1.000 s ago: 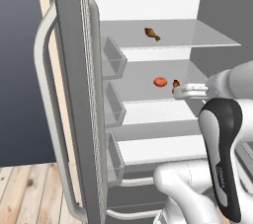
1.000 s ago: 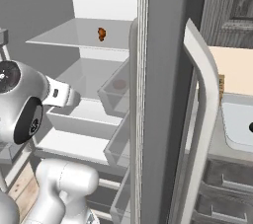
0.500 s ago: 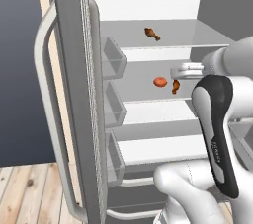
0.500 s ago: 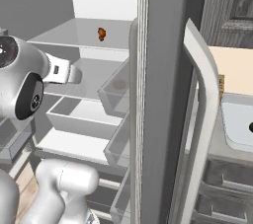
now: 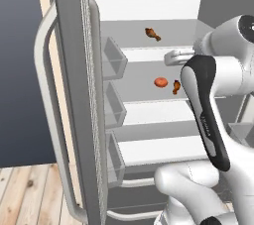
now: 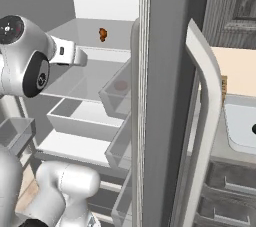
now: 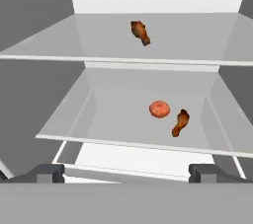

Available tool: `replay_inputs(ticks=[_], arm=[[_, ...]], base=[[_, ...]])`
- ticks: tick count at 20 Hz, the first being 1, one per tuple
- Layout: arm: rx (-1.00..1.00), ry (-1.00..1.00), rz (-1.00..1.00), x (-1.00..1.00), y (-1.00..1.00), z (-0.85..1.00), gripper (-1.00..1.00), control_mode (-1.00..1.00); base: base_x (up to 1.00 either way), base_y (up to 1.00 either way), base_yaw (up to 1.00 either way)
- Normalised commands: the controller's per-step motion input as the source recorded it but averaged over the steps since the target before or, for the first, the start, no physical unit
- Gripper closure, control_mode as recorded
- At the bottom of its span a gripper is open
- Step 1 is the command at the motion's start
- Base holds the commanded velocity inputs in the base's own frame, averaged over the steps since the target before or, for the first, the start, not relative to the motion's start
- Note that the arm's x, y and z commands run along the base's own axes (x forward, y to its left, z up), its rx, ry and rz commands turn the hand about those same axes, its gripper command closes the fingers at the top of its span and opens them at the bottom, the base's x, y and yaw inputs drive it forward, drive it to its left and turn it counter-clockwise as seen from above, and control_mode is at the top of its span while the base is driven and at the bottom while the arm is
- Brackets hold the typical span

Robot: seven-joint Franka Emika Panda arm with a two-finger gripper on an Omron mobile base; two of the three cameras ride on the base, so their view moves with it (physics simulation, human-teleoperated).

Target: Place one squash and one chicken drumstick in each tupperware on the nearby counter, to pack two identical lunches.

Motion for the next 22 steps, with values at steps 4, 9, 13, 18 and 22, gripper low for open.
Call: replay_inputs(ticks=[4, 9, 13, 18, 22], arm=[[-0.01, -0.02, 0.0, 0.32, 0.0, 0.19, -1.0, -1.0], [0.0, -0.02, 0.0, 0.41, 0.0, 0.13, -1.0, -1.0], [0.0, 0.0, 0.0, 0.59, -0.03, 0.02, -1.0, -1.0], [0.0, 0.01, 0.0, 0.74, -0.14, 0.0, -1.0, -1.0], [0.0, 0.06, 0.0, 0.84, -0.12, 0.0, -1.0, -1.0]], base=[[0.0, 0.0, 0.0], [0.0, 0.0, 0.0], [0.0, 0.0, 0.0], [0.0, 0.0, 0.0], [0.0, 0.0, 0.0]])
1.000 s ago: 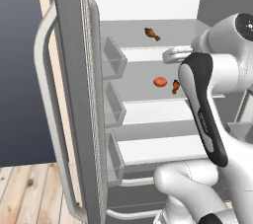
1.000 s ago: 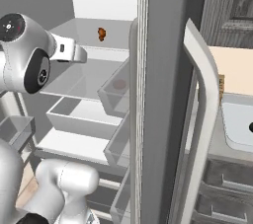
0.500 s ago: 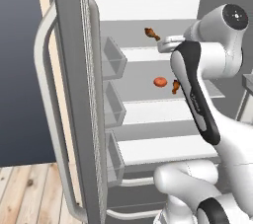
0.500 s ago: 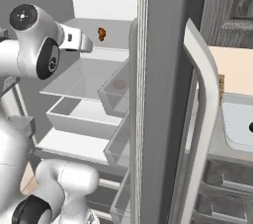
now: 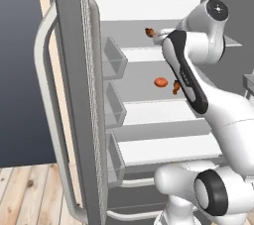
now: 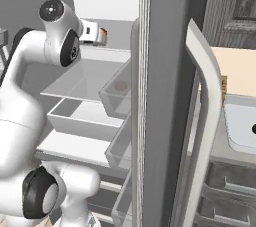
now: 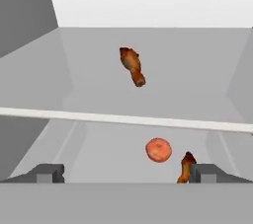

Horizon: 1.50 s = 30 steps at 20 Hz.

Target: Place one squash and one chicken drumstick in each tupperware on the nearby counter, to pack two identical lunches.

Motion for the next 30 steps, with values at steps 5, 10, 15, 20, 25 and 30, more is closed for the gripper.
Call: replay_inputs(ticks=[5, 10, 15, 20, 25, 30], arm=[[0.0, 0.09, 0.0, 0.86, -0.01, 0.0, -1.0, -1.0], [0.0, 0.11, 0.0, 0.83, 0.0, 0.0, -1.0, -1.0], [0.0, 0.1, 0.0, 0.72, 0.0, -0.04, -1.0, -1.0], [0.0, 0.04, 0.01, 0.6, 0.0, -0.24, -1.0, -1.0], [-0.01, 0.0, 0.01, 0.51, 0.0, -0.4, -1.0, -1.0], [-0.02, 0.0, 0.01, 0.4, 0.0, -0.46, 1.0, -1.0]], base=[[0.0, 0.0, 0.0], [0.0, 0.0, 0.0], [0.0, 0.0, 0.0], [0.0, 0.0, 0.0], [0.0, 0.0, 0.0], [0.0, 0.0, 0.0]])
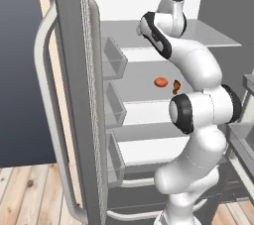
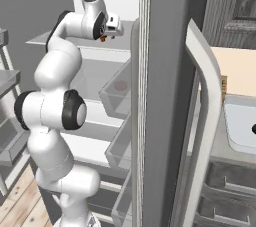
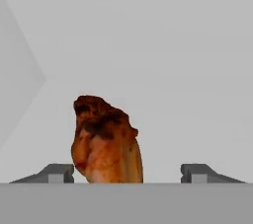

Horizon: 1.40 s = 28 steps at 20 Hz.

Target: Place one squash and one chicken drumstick in each tupperware on the nearby counter, to pack two identical lunches.

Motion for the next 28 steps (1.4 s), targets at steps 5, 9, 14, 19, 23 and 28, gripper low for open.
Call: replay_inputs(ticks=[5, 9, 14, 19, 23, 28], arm=[[-0.08, 0.0, 0.0, -0.29, 0.06, -0.76, 1.0, -1.0], [-0.12, -0.01, 0.0, -0.88, 0.23, -0.9, 1.0, -1.0], [-0.02, -0.1, 0.0, -1.0, 0.05, -0.59, 1.0, -1.0], [0.14, 0.14, -0.04, -1.0, -0.09, 0.7, 1.0, -1.0], [0.16, 0.37, -0.03, -1.0, -0.06, 1.0, 1.0, -1.0], [0.13, 0.52, -0.02, -1.0, 0.0, 0.91, 1.0, -1.0]], base=[[0.0, 0.0, 0.0], [0.0, 0.0, 0.0], [0.0, 0.0, 0.0], [0.0, 0.0, 0.0], [0.0, 0.0, 0.0], [0.0, 0.0, 0.0]])
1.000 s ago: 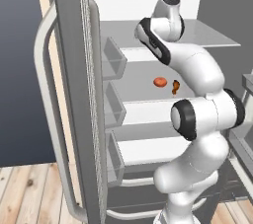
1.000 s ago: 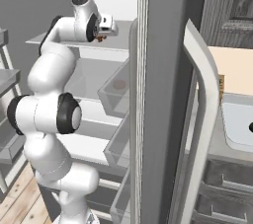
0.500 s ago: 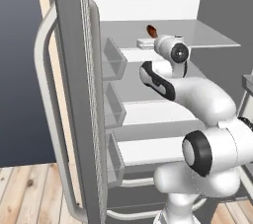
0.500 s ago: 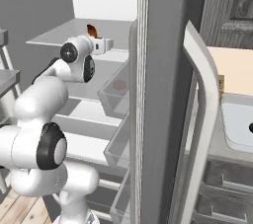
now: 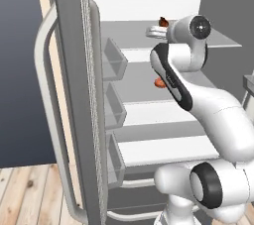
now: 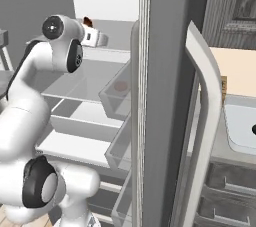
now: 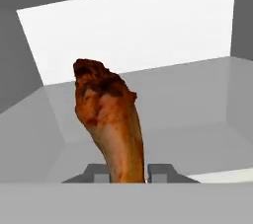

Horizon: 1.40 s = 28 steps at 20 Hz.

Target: Place one squash and one chicken drumstick in each tupperware on the nearby counter, to pack two identical lunches.

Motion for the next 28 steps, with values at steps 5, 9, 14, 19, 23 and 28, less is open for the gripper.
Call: replay_inputs(ticks=[5, 9, 14, 19, 23, 28], arm=[[-0.09, 0.48, 0.0, -0.86, 0.1, -0.64, 1.0, -1.0], [-0.23, 0.04, 0.0, -0.77, 0.06, -0.91, 1.0, -1.0], [-0.01, 0.08, 0.0, -1.0, 0.0, -0.06, 1.0, -1.0], [0.0, 0.36, 0.0, -1.0, 0.0, -0.03, 1.0, -1.0], [0.0, 0.34, 0.01, -0.92, 0.0, -0.41, 1.0, -1.0], [-0.01, 0.11, 0.01, -0.22, 0.0, -0.43, 1.0, 1.0]], base=[[0.0, 0.0, 0.0], [0.0, 0.0, 0.0], [0.0, 0.0, 0.0], [0.0, 0.0, 0.0], [0.0, 0.0, 0.0], [-0.27, 0.0, 0.01]])
